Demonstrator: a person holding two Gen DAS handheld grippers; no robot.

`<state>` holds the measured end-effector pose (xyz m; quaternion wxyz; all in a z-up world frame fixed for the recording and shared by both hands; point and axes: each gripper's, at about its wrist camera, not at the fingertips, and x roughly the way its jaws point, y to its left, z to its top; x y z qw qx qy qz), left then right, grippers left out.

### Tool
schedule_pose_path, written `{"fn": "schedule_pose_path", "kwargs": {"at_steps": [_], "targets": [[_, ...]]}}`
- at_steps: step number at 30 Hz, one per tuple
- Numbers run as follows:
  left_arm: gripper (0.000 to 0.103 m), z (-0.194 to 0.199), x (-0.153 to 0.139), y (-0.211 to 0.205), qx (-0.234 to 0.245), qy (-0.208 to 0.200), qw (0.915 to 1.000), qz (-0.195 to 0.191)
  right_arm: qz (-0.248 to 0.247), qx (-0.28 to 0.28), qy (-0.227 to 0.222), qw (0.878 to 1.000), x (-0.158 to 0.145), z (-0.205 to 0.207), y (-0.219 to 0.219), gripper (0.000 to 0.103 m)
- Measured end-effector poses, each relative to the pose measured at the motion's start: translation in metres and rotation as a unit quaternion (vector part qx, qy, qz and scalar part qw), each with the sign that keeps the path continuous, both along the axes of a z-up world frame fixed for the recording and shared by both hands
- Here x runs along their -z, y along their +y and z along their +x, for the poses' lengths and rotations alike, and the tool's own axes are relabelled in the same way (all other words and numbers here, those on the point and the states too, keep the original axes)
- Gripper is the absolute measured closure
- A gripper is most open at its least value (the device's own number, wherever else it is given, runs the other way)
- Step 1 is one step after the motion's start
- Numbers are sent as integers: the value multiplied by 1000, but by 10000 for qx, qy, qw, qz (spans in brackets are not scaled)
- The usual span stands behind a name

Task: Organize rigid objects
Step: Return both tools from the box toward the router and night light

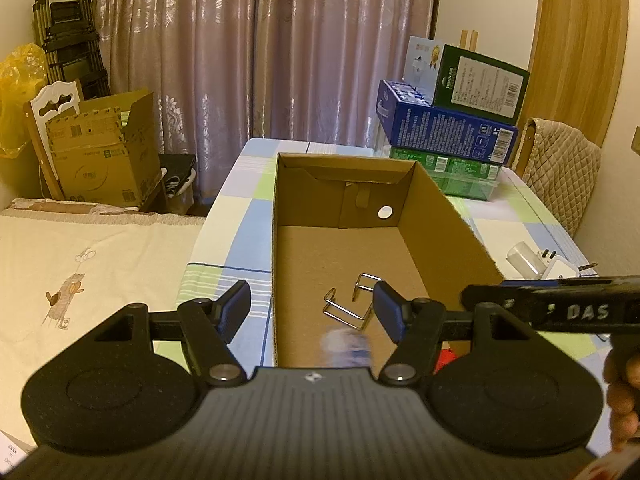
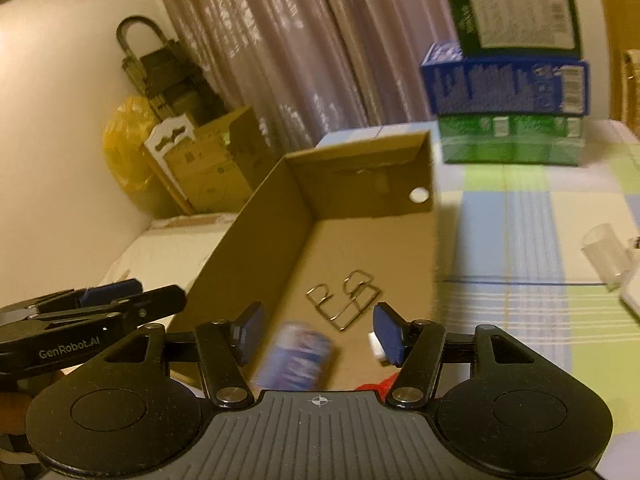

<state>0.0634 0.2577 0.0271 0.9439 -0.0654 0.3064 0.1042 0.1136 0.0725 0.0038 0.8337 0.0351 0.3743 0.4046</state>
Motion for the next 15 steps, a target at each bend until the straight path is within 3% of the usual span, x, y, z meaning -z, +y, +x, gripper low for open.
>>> {"fn": "schedule_pose_path", "kwargs": {"at_steps": [6,15], "targets": [[40,-8,-12,-12,66,-122,9999,-28,67,539,-207,9983,-16,-13,-50,42],[40,-20,-28,-56,397,-275,9988,-95,-310,1347,-652,9883,-32,-42,-139,38]]}}
